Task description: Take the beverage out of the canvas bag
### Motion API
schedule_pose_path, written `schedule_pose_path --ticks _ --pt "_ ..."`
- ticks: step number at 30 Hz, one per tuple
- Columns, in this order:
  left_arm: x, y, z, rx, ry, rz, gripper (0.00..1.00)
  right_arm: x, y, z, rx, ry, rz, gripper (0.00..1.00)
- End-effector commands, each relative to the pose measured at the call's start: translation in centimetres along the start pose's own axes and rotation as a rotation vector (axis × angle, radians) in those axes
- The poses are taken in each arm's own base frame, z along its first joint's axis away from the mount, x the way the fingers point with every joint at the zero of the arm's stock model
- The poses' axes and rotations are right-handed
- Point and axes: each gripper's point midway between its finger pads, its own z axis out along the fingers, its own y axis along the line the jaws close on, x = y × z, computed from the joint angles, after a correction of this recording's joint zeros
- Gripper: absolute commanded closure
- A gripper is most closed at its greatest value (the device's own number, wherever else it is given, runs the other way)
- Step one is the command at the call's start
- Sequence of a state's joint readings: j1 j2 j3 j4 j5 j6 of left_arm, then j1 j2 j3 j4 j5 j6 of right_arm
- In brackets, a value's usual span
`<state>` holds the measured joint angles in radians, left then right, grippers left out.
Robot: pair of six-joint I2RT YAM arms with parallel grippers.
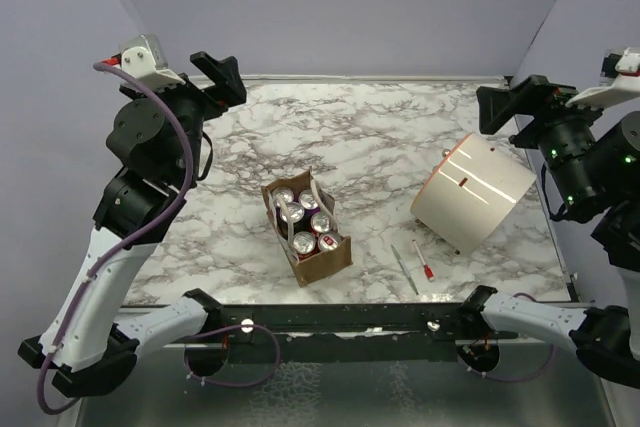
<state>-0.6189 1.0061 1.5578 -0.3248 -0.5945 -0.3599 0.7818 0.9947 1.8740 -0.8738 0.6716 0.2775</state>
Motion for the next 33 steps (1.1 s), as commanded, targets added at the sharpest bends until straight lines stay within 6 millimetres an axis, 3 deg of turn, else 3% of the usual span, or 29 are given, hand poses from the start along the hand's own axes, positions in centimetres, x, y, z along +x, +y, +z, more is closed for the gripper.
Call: schedule_pose_path --ticks 1,10,17,21,24,29,33 --pt "1.1 2.5 0.2 -0.03 0.041 -0.021 0.01 2.9 0.7 1.6 -0.026 0.097 -0.049 0.01" --pt "4.0 7.5 -0.2 -0.108 0.179 -0.016 0.01 8.4 1.5 4.5 -0.101 0.243 -0.059 0.01" --pt "7.1 8.1 -1.8 -0.069 0.307 -0.093 0.01 14.7 3.0 6.3 -0.221 0.417 -0.042 0.01" --pt "10.2 8.3 -2.9 -0.047 0.404 -0.165 0.01 17.4 4.9 6.8 -0.326 0.521 -0.014 0.01" --pt "12.4 8.4 -4.0 -0.038 0.494 -0.192 0.01 19.9 7.2 6.3 -0.466 0.608 0.059 0.01" --pt "17.0 8.4 -6.7 -0.036 0.712 -0.254 0.01 23.6 11.0 3.7 -0.723 0.747 0.173 0.01" --pt "20.4 6.7 -9.1 0.068 0.854 -0.388 0.01 25.5 12.6 2.5 -0.832 0.827 0.19 0.01"
